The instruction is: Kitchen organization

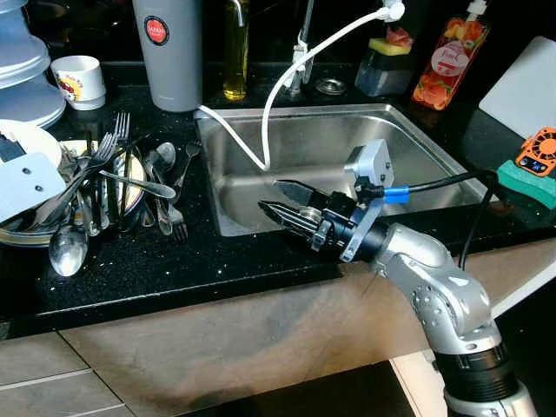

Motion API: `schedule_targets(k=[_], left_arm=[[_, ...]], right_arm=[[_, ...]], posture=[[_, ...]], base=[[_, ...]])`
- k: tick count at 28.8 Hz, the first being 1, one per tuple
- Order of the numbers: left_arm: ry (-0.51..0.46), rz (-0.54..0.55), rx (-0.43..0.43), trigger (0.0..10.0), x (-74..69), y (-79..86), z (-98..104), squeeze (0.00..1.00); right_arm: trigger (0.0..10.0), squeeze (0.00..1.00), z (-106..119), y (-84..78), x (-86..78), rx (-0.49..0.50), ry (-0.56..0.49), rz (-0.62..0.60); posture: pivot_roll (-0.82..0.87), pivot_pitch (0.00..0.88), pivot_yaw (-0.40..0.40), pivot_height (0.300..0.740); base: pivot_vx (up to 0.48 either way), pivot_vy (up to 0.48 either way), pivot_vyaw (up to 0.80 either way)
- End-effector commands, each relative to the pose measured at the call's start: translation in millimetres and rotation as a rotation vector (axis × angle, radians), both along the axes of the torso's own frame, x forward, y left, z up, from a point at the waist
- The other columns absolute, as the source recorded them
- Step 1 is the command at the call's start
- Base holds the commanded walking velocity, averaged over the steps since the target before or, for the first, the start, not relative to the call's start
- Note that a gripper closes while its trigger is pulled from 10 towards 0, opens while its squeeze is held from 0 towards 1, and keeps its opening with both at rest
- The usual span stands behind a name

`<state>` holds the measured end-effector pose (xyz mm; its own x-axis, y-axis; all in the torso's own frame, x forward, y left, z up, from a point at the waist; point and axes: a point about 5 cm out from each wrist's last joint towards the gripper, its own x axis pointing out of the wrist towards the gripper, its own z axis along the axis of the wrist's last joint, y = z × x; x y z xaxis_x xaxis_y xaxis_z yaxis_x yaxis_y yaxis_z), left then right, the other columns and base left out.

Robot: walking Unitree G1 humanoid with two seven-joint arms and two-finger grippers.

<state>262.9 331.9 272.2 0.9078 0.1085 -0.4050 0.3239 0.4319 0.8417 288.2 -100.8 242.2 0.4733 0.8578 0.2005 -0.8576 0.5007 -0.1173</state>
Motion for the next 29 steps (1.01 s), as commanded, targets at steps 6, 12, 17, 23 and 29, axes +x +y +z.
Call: schedule_targets(k=[6, 12, 17, 23, 29], left_arm=[[-0.040, -0.072, 0.094, 0.0, 0.3, -9.2, 25, 0.00], [-0.278, -0.219, 0.071, 10.0, 16.3, -36.7, 61, 0.00], [-0.353, -0.625, -0.232, 10.0, 52.7, -128.8, 43, 0.00], [-0.297, -0.740, -0.490, 10.0, 94.6, -201.8, 17, 0.00], [-0.250, -0.828, -0.638, 10.0, 110.4, -261.7, 13, 0.00]], right_arm=[[10.0, 0.00, 1, -2.0, 0.6, 0.004, -0.013, -0.011], [10.0, 0.00, 11, -14.5, 13.3, 0.067, -0.011, -0.141], [10.0, 0.00, 24, -63.7, 46.7, 0.134, -0.010, -0.581], [10.0, 0.00, 35, -86.7, 52.5, 0.144, -0.071, -0.767], [10.0, 0.00, 39, -91.9, 51.5, 0.176, -0.091, -0.837]], posture=[[0.14, 0.024, -0.058, 0.740], [0.13, 0.022, -0.058, 0.740], [0.09, 0.027, -0.048, 0.740], [0.06, 0.051, -0.048, 0.740], [0.05, 0.068, -0.041, 0.740]], base=[[0.000, 0.000, 0.00], [0.000, 0.000, 0.00], [0.000, 0.000, 0.00], [0.000, 0.000, 0.00], [0.000, 0.000, 0.00]])
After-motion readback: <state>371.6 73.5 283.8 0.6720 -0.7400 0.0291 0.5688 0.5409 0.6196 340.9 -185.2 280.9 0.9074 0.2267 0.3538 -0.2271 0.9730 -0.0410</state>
